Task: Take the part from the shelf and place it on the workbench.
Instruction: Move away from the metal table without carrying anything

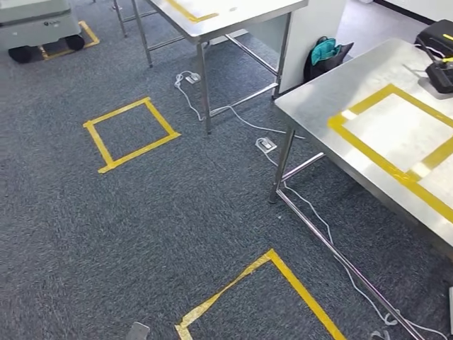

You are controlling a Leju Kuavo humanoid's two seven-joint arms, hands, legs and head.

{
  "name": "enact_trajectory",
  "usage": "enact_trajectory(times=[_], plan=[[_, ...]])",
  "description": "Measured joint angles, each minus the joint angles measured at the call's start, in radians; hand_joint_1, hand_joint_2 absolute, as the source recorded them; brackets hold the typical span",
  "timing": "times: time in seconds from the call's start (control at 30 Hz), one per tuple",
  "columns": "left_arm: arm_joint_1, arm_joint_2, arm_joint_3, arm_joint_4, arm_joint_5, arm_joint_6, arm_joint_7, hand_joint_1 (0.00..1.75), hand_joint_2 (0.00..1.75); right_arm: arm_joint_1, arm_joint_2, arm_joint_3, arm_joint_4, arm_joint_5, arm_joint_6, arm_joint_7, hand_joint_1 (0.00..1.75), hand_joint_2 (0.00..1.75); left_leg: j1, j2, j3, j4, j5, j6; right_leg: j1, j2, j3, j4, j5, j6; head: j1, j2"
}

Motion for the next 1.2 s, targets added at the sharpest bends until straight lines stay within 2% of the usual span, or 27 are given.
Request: enact_trajectory(times=[0.03, 0.07, 0.1, 0.17, 0.2, 0.23, 0.27, 0.3, 0.33, 0.4, 0.47, 0.53, 0.57, 0.6, 0.67, 0.73, 0.77, 0.8, 0.83, 0.9, 0.97, 1.0, 1.03, 1.07, 1.1, 1.13, 1.2], plan=[[0.002, -0.002, 0.000, 0.000, -0.003, 0.001, 0.006, 0.00, 0.00, -0.001, 0.000, -0.003, 0.000, 0.001, 0.003, 0.002, 0.00, 0.00, 0.001, -0.013, -0.002, -0.002, 0.003, 0.006, -0.002, -0.008, 0.000, -0.001, -0.001, 0.006, 0.000, 0.000], [0.004, -0.004, 0.000, -0.001, -0.005, 0.002, 0.012, 0.00, 0.00, -0.002, 0.000, -0.007, -0.001, 0.002, 0.005, 0.003, 0.00, 0.00, 0.002, -0.025, -0.002, -0.004, 0.006, 0.012, -0.004, 0.003, -0.002, 0.006, -0.009, 0.012, 0.002, 0.000], [0.004, -0.007, 0.000, -0.002, -0.005, 0.002, 0.013, 0.00, 0.00, -0.002, 0.000, -0.011, -0.002, 0.002, 0.008, 0.003, 0.00, 0.00, 0.004, -0.037, -0.002, -0.007, 0.009, 0.017, -0.006, 0.027, -0.012, 0.030, -0.028, 0.017, 0.005, 0.000], [-0.001, -0.014, 0.002, -0.006, 0.003, -0.007, 0.001, 0.00, 0.00, -0.001, 0.000, -0.027, -0.003, 0.004, 0.016, 0.003, 0.00, 0.00, 0.007, -0.061, -0.004, -0.008, 0.013, 0.026, -0.008, 0.092, -0.062, 0.143, -0.090, 0.022, 0.013, 0.000], [-0.005, -0.017, 0.003, -0.008, 0.012, -0.017, -0.014, 0.00, 0.00, 0.001, 0.000, -0.039, -0.003, 0.010, 0.024, 0.003, 0.00, 0.00, 0.006, -0.075, -0.006, -0.008, 0.015, 0.029, -0.008, 0.111, -0.096, 0.214, -0.120, 0.023, 0.015, 0.000], [-0.010, -0.020, 0.007, -0.010, 0.023, -0.029, -0.031, 0.00, 0.00, 0.002, 0.000, -0.052, -0.003, 0.019, 0.035, 0.003, 0.00, 0.00, 0.006, -0.090, -0.008, -0.007, 0.016, 0.030, -0.008, 0.121, -0.123, 0.266, -0.134, 0.023, 0.017, 0.000], [-0.014, -0.021, 0.012, -0.011, 0.034, -0.040, -0.049, 0.00, 0.00, 0.001, 0.000, -0.065, -0.003, 0.032, 0.047, 0.001, 0.00, 0.00, 0.006, -0.105, -0.009, -0.007, 0.017, 0.031, -0.008, 0.126, -0.135, 0.285, -0.129, 0.023, 0.017, 0.000], [-0.018, -0.022, 0.019, -0.012, 0.044, -0.050, -0.064, 0.00, 0.00, -0.001, 0.000, -0.079, -0.003, 0.048, 0.061, -0.002, 0.00, 0.00, 0.006, -0.120, -0.009, -0.006, 0.018, 0.030, -0.009, 0.130, -0.128, 0.263, -0.105, 0.023, 0.018, 0.000], [-0.024, -0.023, 0.026, -0.013, 0.053, -0.059, -0.077, 0.00, 0.00, -0.005, 0.000, -0.093, -0.003, 0.067, 0.075, -0.006, 0.00, 0.00, 0.006, -0.134, -0.009, -0.005, 0.019, 0.028, -0.011, 0.139, -0.105, 0.208, -0.068, 0.022, 0.018, 0.000], [-0.037, -0.025, 0.039, -0.016, 0.064, -0.073, -0.098, 0.00, 0.00, -0.016, 0.000, -0.128, -0.002, 0.110, 0.101, -0.017, 0.00, 0.00, 0.006, -0.160, -0.012, -0.001, 0.021, 0.021, -0.022, 0.194, -0.048, 0.076, -0.012, 0.023, 0.018, 0.000], [-0.052, -0.027, 0.047, -0.019, 0.065, -0.077, -0.107, 0.00, 0.00, -0.029, 0.000, -0.164, 0.000, 0.146, 0.121, -0.026, 0.00, 0.00, 0.006, -0.183, -0.022, 0.002, 0.025, 0.009, -0.027, 0.234, -0.020, 0.016, 0.000, 0.018, 0.017, 0.000], [-0.058, -0.028, 0.052, -0.020, 0.064, -0.075, -0.109, 0.00, 0.00, -0.038, 0.000, -0.192, 0.001, 0.166, 0.132, -0.032, 0.00, 0.00, 0.011, -0.205, -0.033, 0.001, 0.033, -0.005, -0.024, 0.215, -0.018, 0.014, 0.002, 0.004, 0.017, 0.000], [-0.057, -0.029, 0.055, -0.020, 0.064, -0.075, -0.109, 0.00, 0.00, -0.042, 0.000, -0.202, 0.001, 0.173, 0.136, -0.034, 0.00, 0.00, 0.011, -0.196, -0.039, 0.008, 0.029, -0.011, -0.023, 0.202, -0.017, 0.013, 0.005, -0.004, 0.016, 0.000], [-0.057, -0.029, 0.057, -0.020, 0.064, -0.075, -0.107, 0.00, 0.00, -0.046, 0.000, -0.212, 0.002, 0.182, 0.140, -0.037, 0.00, 0.00, 0.011, -0.175, -0.052, 0.030, 0.014, -0.015, -0.023, 0.188, -0.017, 0.010, 0.008, -0.011, 0.013, 0.000], [-0.059, -0.031, 0.062, -0.020, 0.072, -0.085, -0.098, 0.00, 0.00, -0.052, 0.000, -0.235, 0.004, 0.209, 0.150, -0.045, 0.00, 0.00, 0.007, -0.110, -0.105, 0.138, -0.047, -0.021, -0.020, 0.155, -0.017, 0.007, 0.011, -0.020, 0.006, 0.000], [-0.057, -0.032, 0.075, -0.020, 0.087, -0.103, -0.082, 0.00, 0.00, -0.059, 0.000, -0.265, 0.008, 0.241, 0.159, -0.051, 0.00, 0.00, 0.007, -0.080, -0.168, 0.271, -0.104, -0.024, -0.016, 0.120, -0.019, 0.007, 0.009, -0.024, 0.004, 0.000], [-0.051, -0.032, 0.083, -0.020, 0.092, -0.108, -0.075, 0.00, 0.00, -0.064, 0.000, -0.281, 0.011, 0.256, 0.162, -0.053, 0.00, 0.00, 0.007, -0.074, -0.180, 0.299, -0.107, -0.024, -0.014, 0.103, -0.019, 0.007, 0.008, -0.025, 0.004, 0.000], [-0.044, -0.032, 0.090, -0.020, 0.094, -0.111, -0.069, 0.00, 0.00, -0.069, 0.000, -0.295, 0.013, 0.268, 0.166, -0.053, 0.00, 0.00, 0.007, -0.071, -0.172, 0.288, -0.092, -0.023, -0.014, 0.089, -0.019, 0.007, 0.007, -0.025, 0.004, 0.000], [-0.037, -0.032, 0.096, -0.020, 0.095, -0.112, -0.066, 0.00, 0.00, -0.075, 0.000, -0.306, 0.015, 0.277, 0.168, -0.054, 0.00, 0.00, 0.007, -0.064, -0.143, 0.238, -0.064, -0.021, -0.013, 0.075, -0.017, 0.007, 0.006, -0.024, 0.004, 0.000], [-0.033, -0.032, 0.104, -0.020, 0.095, -0.113, -0.065, 0.00, 0.00, -0.082, 0.001, -0.322, 0.018, 0.285, 0.170, -0.054, 0.00, 0.00, 0.002, -0.014, -0.064, 0.097, -0.008, -0.015, -0.009, 0.052, -0.014, 0.009, 0.001, -0.018, 0.003, 0.000], [-0.035, -0.033, 0.109, -0.020, 0.094, -0.113, -0.065, 0.00, 0.00, -0.087, 0.001, -0.336, 0.020, 0.289, 0.171, -0.054, 0.00, 0.00, -0.004, 0.021, -0.021, 0.017, 0.009, -0.004, -0.002, 0.029, -0.011, 0.011, -0.005, -0.008, 0.004, 0.000], [-0.036, -0.033, 0.111, -0.020, 0.093, -0.113, -0.064, 0.00, 0.00, -0.089, 0.001, -0.342, 0.021, 0.292, 0.171, -0.054, 0.00, 0.00, -0.006, 0.018, -0.018, 0.008, 0.008, 0.001, 0.000, 0.016, -0.008, 0.010, -0.008, -0.003, 0.006, 0.000], [-0.034, -0.033, 0.113, -0.020, 0.091, -0.112, -0.063, 0.00, 0.00, -0.091, 0.001, -0.346, 0.021, 0.296, 0.172, -0.054, 0.00, 0.00, -0.006, 0.003, -0.020, 0.009, 0.009, 0.008, -0.001, 0.004, -0.004, 0.007, -0.010, 0.001, 0.007, 0.000], [-0.031, -0.033, 0.115, -0.020, 0.088, -0.110, -0.063, 0.00, 0.00, -0.095, 0.001, -0.350, 0.022, 0.301, 0.173, -0.054, 0.00, 0.00, -0.005, -0.010, -0.020, 0.006, 0.011, 0.013, -0.003, 0.006, -0.001, 0.011, -0.015, 0.006, 0.008, 0.000], [-0.028, -0.033, 0.116, -0.020, 0.082, -0.107, -0.063, 0.00, 0.00, -0.098, 0.001, -0.352, 0.023, 0.305, 0.174, -0.054, 0.00, 0.00, -0.003, -0.021, -0.020, 0.005, 0.013, 0.019, -0.005, 0.025, -0.007, 0.027, -0.029, 0.010, 0.010, 0.000], [-0.027, -0.033, 0.118, -0.020, 0.072, -0.102, -0.063, 0.00, 0.00, -0.100, 0.001, -0.356, 0.024, 0.309, 0.175, -0.054, 0.00, 0.00, 0.000, -0.033, -0.019, 0.003, 0.015, 0.024, -0.007, 0.054, -0.025, 0.068, -0.054, 0.014, 0.013, 0.000], [-0.028, -0.034, 0.118, -0.020, 0.052, -0.090, -0.061, 0.00, 0.00, -0.100, 0.001, -0.363, 0.026, 0.315, 0.177, -0.054, 0.00, 0.00, 0.002, -0.059, -0.020, 0.003, 0.017, 0.032, -0.009, 0.111, -0.086, 0.200, -0.119, 0.018, 0.019, 0.000]])
